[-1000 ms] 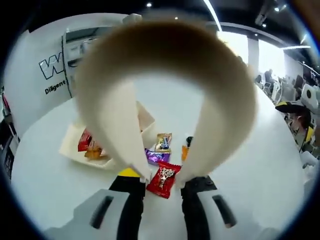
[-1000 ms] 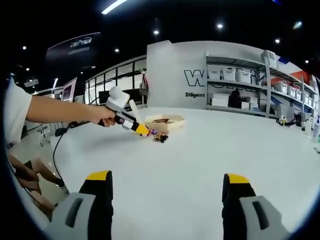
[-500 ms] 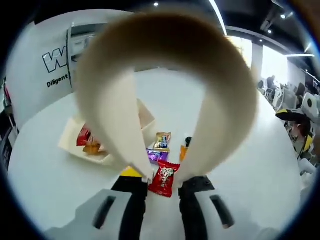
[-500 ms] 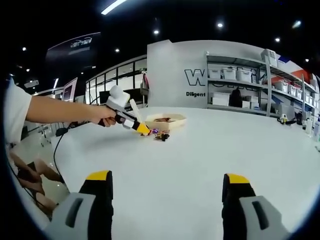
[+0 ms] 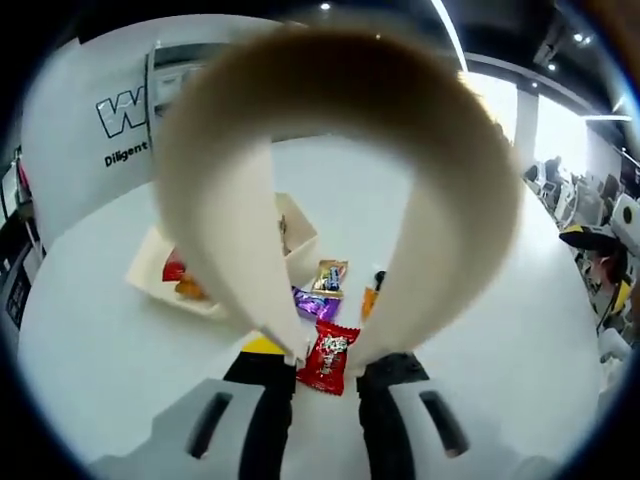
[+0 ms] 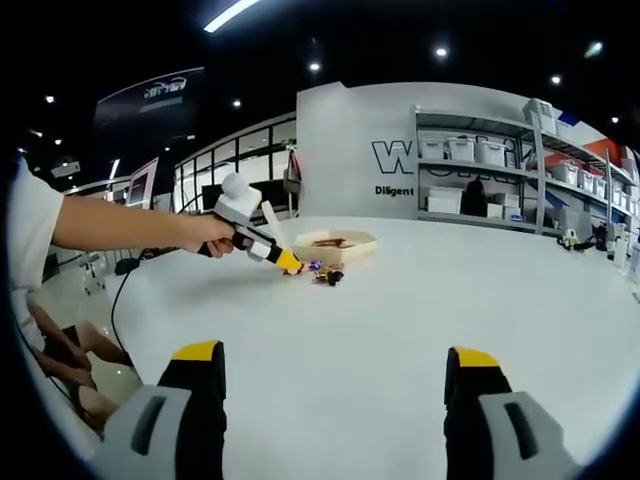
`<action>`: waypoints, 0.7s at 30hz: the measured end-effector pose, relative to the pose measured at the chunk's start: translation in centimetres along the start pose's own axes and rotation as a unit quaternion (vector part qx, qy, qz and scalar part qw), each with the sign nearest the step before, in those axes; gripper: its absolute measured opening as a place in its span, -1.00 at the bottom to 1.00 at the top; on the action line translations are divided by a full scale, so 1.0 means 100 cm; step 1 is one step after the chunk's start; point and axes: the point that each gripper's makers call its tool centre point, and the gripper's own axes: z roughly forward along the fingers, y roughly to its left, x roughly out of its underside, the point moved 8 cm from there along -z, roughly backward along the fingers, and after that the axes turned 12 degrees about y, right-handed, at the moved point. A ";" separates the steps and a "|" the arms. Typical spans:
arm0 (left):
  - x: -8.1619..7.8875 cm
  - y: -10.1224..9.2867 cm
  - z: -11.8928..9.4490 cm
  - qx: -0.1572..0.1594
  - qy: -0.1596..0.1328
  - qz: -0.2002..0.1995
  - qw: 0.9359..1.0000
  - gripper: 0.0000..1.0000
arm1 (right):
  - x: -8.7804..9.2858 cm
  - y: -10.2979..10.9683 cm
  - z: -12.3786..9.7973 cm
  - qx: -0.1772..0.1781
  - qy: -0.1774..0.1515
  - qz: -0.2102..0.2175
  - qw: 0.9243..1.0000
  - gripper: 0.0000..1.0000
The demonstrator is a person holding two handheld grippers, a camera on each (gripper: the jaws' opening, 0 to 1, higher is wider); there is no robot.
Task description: Place the target food into the container with the food tongs after gripping and lifting it, then release it inside without dropping or visibly crushing the food.
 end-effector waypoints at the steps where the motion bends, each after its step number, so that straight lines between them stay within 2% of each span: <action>1: 0.000 0.000 -0.001 -0.001 -0.001 0.001 1.000 -0.56 | 0.000 0.000 0.000 0.000 0.000 0.000 1.000 0.79; 15: 0.004 -0.003 -0.020 -0.011 -0.001 -0.006 1.000 -0.54 | -0.001 0.007 -0.001 -0.015 -0.010 -0.002 1.000 0.78; 21: 0.007 -0.004 -0.021 -0.014 0.006 -0.005 1.000 -0.54 | -0.001 0.008 -0.002 -0.017 -0.011 -0.004 1.000 0.78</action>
